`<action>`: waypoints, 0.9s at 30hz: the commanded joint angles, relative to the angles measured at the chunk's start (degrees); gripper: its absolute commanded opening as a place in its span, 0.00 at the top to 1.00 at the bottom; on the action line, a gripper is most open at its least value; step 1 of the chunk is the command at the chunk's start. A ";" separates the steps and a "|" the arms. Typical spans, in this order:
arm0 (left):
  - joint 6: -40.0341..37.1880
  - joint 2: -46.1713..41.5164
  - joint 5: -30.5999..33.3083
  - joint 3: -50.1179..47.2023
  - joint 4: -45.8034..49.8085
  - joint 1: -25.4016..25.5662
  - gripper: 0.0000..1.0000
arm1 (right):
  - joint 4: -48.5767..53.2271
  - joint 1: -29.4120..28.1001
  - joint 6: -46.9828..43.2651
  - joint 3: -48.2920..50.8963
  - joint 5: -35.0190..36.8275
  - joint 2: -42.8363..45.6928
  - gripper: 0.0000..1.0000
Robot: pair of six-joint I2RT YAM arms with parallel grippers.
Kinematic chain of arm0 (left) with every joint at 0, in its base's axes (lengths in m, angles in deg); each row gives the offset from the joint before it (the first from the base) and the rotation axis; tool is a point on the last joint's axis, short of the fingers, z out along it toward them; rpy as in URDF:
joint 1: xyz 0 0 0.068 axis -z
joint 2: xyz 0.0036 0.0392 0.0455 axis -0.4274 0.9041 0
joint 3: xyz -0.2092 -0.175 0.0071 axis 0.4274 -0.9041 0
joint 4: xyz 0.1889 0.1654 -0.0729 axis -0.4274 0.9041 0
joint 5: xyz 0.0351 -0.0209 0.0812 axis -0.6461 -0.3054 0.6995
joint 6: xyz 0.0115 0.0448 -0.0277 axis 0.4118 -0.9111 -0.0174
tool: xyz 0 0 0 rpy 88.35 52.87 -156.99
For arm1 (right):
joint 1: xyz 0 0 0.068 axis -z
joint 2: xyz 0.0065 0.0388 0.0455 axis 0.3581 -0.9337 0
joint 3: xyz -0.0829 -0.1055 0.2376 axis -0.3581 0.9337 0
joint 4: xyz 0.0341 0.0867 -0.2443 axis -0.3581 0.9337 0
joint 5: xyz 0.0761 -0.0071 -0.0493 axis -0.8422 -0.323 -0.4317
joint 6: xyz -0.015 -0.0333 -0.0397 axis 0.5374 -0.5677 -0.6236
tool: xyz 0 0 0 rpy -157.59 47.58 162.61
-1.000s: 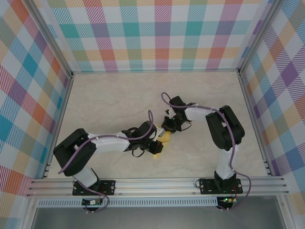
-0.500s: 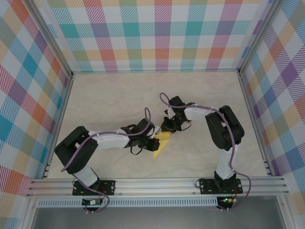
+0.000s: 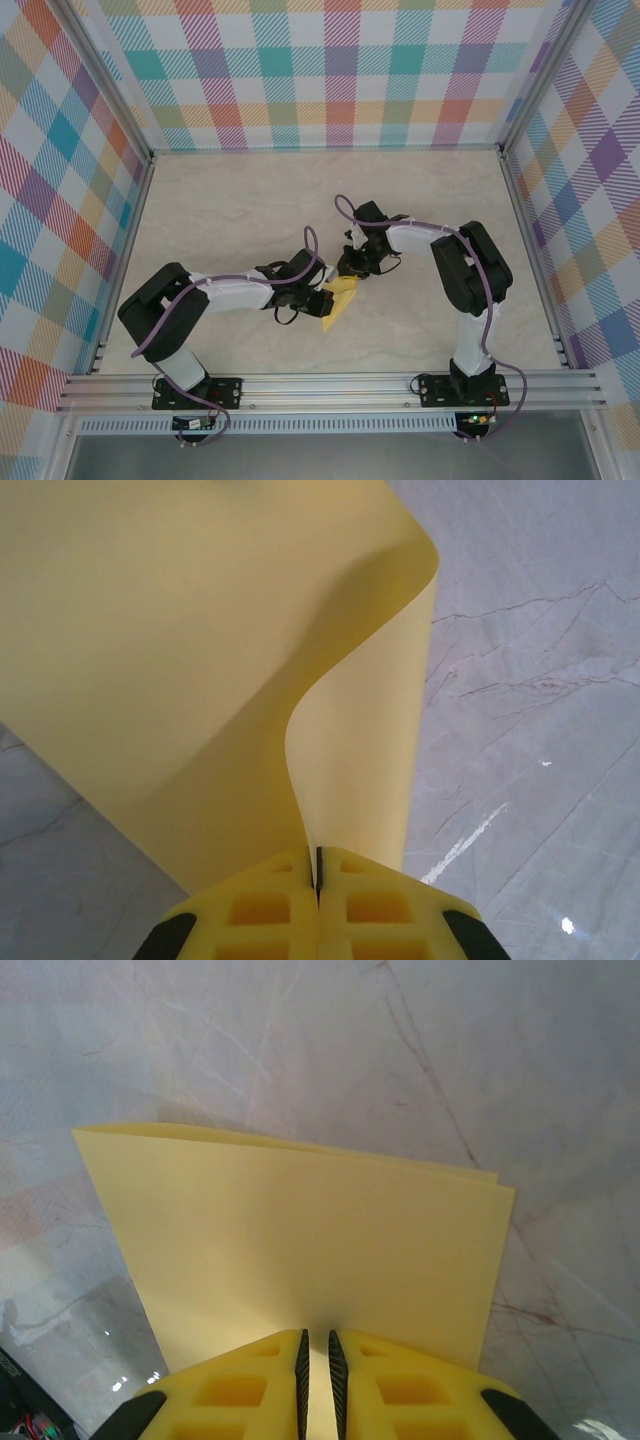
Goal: Fold a paper plane with a square sheet of paper (pick it up from the middle)
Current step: Third fold the triangle at the center of the table.
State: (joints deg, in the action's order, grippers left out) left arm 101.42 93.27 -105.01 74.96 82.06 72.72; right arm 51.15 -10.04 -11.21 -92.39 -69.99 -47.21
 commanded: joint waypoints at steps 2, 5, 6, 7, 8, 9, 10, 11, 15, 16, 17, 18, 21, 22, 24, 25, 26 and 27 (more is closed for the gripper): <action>0.64 0.49 1.35 -0.13 0.83 -0.73 0.98 | 4.88 -0.88 -0.75 0.49 1.84 -1.66 0.82; 0.67 -0.31 1.55 -0.27 0.26 -0.69 0.98 | 4.86 -0.90 -0.68 0.58 1.85 -1.68 0.82; 0.51 -0.41 1.62 -0.08 0.39 -0.67 0.98 | 4.84 -0.88 -0.67 0.58 1.82 -1.76 0.82; 0.41 -0.41 1.84 -0.04 0.59 -0.69 0.98 | 4.84 -0.96 -0.58 0.66 1.80 -1.72 0.82; 0.25 -0.30 2.11 0.12 0.70 -0.70 0.98 | 4.74 -0.97 -0.46 0.74 1.85 -1.72 0.82; 0.28 -0.02 2.01 0.13 0.72 -0.69 0.98 | 4.78 -0.97 -0.41 0.75 1.89 -1.76 0.82; 0.26 0.18 1.70 0.10 0.60 -0.81 0.97 | 4.86 -0.98 -0.40 0.69 1.85 -1.77 0.82; 0.29 0.35 1.39 0.10 0.36 -0.75 0.97 | 4.85 -1.01 -0.40 0.67 1.93 -1.69 0.82; 0.22 1.02 0.88 -0.09 -0.08 -0.77 0.97 | 4.96 -0.97 -0.40 0.92 2.11 -1.50 0.81; 0.29 1.12 0.68 -0.08 -0.11 -0.76 0.97 | 4.95 -0.97 -0.38 1.01 2.14 -1.50 0.81; 0.29 1.25 0.80 0.03 0.13 -0.83 0.97 | 4.80 -1.01 -0.25 1.22 2.03 -1.52 0.81; 0.11 1.43 1.03 0.12 0.39 -0.81 0.97 | 4.57 -0.98 -0.16 1.40 1.96 -1.50 0.81; -0.06 2.11 1.22 -0.14 0.10 -0.81 0.96 | 4.02 -1.10 0.29 1.81 1.49 -1.50 0.81; -0.04 2.49 0.97 -0.31 -0.08 -0.82 0.96 | 4.06 -1.10 0.34 1.87 1.58 -1.50 0.81; -0.15 3.18 0.24 -0.10 -0.08 -0.79 0.96 | 3.95 -1.22 0.63 1.90 1.73 -1.33 0.81; -0.05 3.48 0.32 -0.23 -0.05 -0.82 0.96 | 3.97 -1.23 0.82 1.98 1.91 -1.16 0.81; 0.01 3.62 0.40 -0.41 -0.24 -0.83 0.96 | 3.89 -1.26 1.06 1.98 1.93 -0.92 0.80; 0.23 3.71 0.46 -0.75 -0.50 -0.75 0.96 | 3.75 -1.23 1.24 1.98 1.85 -0.53 0.79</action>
State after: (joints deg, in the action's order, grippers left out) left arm 101.40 94.43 -104.66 74.96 81.65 72.35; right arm 50.97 -10.22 -10.75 -92.39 -69.88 -47.15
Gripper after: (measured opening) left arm 0.041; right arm 0.203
